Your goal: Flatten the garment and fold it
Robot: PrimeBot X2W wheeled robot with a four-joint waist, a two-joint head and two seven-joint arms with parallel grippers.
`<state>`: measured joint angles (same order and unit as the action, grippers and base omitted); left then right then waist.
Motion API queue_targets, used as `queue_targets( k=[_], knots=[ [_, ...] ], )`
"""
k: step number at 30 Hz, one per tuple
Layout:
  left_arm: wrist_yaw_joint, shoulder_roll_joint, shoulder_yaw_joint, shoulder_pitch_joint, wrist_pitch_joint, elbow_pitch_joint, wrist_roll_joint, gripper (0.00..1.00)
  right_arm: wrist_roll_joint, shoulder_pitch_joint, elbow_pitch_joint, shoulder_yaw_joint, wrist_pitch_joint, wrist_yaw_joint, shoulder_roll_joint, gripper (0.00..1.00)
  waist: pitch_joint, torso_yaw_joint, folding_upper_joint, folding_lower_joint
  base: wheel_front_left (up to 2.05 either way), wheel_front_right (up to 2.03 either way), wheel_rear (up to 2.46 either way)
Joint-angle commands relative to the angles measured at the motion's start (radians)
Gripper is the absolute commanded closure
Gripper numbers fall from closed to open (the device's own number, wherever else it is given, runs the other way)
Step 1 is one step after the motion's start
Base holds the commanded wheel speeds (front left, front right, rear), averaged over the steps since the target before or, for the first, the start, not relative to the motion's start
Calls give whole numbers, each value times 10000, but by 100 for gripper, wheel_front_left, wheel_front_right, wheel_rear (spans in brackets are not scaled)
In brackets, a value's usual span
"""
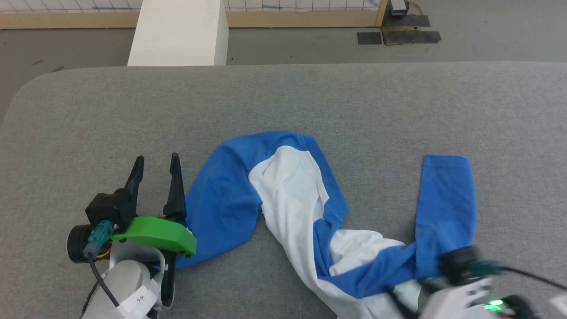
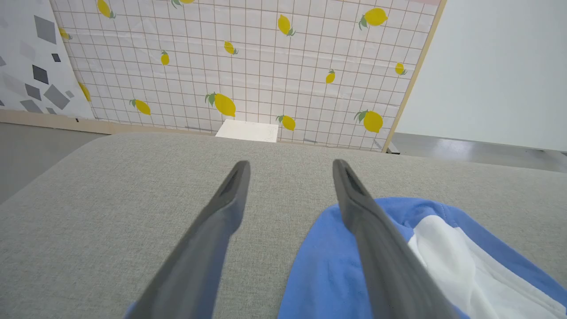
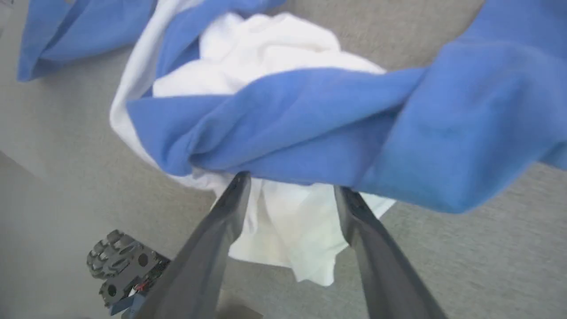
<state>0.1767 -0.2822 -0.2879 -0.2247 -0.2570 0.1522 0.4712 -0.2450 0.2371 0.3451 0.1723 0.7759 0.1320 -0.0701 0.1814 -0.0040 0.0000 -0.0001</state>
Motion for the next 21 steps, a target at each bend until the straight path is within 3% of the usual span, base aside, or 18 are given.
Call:
queue_targets(
  k=[1, 5, 10, 16, 21],
  knots=[
    [-56, 42, 39, 165, -47, 2, -91, 0, 228, 137, 462, -647, -20, -13, 68, 0, -9, 67, 0, 1, 0, 0, 0],
    [-100, 120, 76, 152, -47, -38, -131, 0, 702, -30, 1325, -2466, -293, -13, 174, 0, 56, 181, 0, 1, 0, 0, 0],
    [-153, 204, 141, 56, -47, -63, -197, 0, 320, -1065, 661, -3907, -880, -13, 194, 0, 205, 248, 0, 1, 0, 0, 0],
    [-242, 270, 216, -240, -47, -143, -315, 0, 825, -3531, -1800, -3647, -1583, -13, 196, 0, 616, 354, 0, 1, 0, 0, 0],
    [-353, 407, 225, -536, -47, -188, -428, 0, 1504, -5279, -4155, -3204, -1436, -13, 197, 0, 1016, 597, 0, 1, 0, 0, 0]
  ],
)
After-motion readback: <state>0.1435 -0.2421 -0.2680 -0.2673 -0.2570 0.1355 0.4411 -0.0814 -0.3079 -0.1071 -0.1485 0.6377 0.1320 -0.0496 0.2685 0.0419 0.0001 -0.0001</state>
